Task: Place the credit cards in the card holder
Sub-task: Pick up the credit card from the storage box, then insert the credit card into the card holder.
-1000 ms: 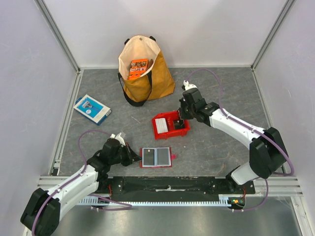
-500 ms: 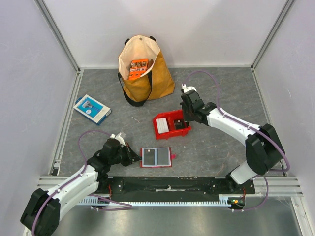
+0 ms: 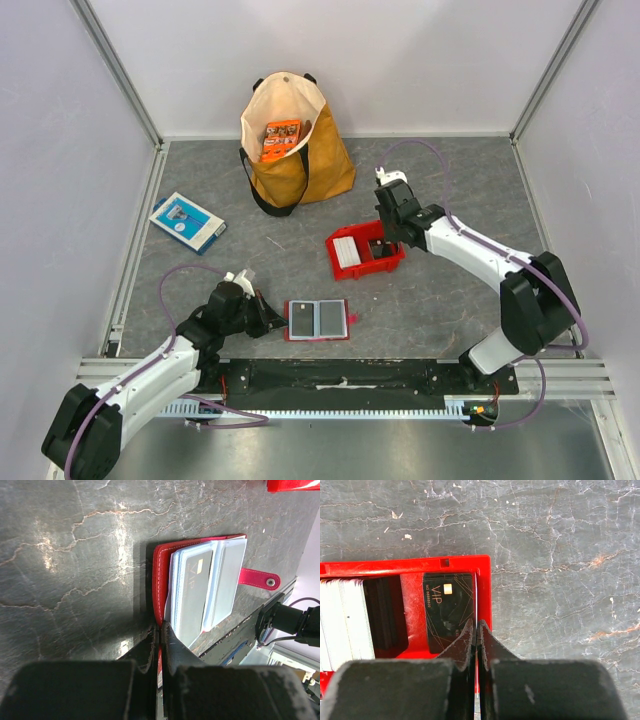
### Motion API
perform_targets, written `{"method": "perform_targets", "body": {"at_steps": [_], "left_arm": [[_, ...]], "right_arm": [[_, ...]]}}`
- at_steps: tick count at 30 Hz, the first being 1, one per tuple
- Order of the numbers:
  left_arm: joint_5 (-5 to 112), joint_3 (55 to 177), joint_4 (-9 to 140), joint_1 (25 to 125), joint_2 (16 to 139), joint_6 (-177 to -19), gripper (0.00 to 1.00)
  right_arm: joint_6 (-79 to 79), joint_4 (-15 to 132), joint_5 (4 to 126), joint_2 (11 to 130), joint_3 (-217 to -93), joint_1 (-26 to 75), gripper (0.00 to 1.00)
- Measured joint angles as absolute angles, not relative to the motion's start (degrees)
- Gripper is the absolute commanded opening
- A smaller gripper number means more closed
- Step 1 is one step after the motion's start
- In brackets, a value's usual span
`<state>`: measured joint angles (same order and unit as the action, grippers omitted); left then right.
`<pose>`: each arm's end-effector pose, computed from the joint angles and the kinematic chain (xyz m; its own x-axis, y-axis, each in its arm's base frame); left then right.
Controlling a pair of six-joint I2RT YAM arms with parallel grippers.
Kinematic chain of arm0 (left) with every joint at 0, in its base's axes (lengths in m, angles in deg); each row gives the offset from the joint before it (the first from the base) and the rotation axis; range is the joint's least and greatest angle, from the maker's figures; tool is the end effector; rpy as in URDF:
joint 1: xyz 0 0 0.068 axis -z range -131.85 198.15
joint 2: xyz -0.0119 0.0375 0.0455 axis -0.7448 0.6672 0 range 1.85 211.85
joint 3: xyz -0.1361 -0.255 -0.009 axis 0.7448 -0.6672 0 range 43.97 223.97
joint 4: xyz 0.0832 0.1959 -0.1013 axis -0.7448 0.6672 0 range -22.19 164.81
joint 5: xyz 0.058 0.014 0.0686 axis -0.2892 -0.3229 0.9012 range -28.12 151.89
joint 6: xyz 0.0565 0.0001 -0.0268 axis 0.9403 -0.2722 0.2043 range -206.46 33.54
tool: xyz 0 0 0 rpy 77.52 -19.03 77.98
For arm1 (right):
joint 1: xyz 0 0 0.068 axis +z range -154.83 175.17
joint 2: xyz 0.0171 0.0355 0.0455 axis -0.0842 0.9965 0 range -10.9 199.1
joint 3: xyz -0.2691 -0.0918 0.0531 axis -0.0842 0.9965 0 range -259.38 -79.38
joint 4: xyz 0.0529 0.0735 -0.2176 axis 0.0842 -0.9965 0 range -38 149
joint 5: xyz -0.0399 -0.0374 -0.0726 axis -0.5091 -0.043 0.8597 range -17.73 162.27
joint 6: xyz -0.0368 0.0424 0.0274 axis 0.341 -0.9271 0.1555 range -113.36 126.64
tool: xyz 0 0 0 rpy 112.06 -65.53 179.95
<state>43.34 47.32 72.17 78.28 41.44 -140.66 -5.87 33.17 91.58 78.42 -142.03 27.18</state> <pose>0.0830 -0.0657 0.1349 -0.8846 -0.3755 -0.2764 -0.0558 0.6737 -0.7369 0.2713 0.1511 0.2561 -0.7281 -0.2140 -0.6512 -0.1760 0.9765 -0.1242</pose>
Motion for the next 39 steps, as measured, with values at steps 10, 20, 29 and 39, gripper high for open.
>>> {"method": "perform_targets", "body": {"at_steps": [10,20,29,39], "left_arm": [[43.32,47.32,72.35,78.28,41.02,-140.66,0.02],[43.34,47.32,72.48,78.28,41.26,-140.66,0.02],[43.34,47.37,72.48,78.28,41.66,-140.66,0.02],[43.34,47.39,72.74,78.28,41.59,-140.66,0.02]], "right_arm": [[-9.67,33.0,83.1,68.43,-142.45,27.05,0.0],[-28.6,43.05,70.36,51.32,-125.38,33.8,0.0],[-41.43,46.62,73.86,52.0,-115.26,49.06,0.0],[-46.35,48.89,78.27,59.23,-114.82,52.56,0.0]]}}
